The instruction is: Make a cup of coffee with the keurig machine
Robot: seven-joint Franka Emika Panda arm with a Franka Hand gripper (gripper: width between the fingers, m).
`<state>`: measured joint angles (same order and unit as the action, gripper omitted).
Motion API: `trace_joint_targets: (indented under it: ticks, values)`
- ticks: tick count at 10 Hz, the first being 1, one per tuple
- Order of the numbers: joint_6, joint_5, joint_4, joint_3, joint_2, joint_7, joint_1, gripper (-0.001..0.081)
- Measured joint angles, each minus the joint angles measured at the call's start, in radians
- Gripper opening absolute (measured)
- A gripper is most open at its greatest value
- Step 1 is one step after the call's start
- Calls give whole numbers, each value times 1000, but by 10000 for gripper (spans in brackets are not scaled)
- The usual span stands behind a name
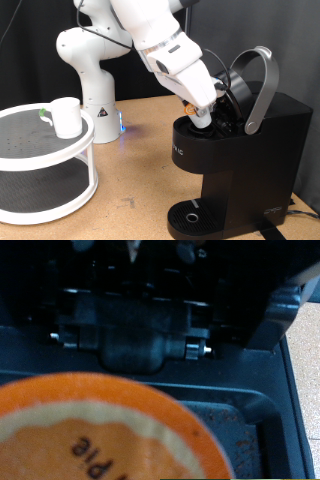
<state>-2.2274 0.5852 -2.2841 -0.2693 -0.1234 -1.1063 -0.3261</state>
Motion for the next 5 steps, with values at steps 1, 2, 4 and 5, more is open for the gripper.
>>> trace_joint_targets:
  ticks: [1, 2, 4, 5]
  values:
    - [-2, -4, -2, 1, 3, 2, 0, 432]
    - [-2, -14, -3, 2, 8, 11, 0, 432]
    - [-7, -38, -2, 8, 21, 40, 0, 432]
    - [-16, -46, -2, 13, 24, 52, 0, 432]
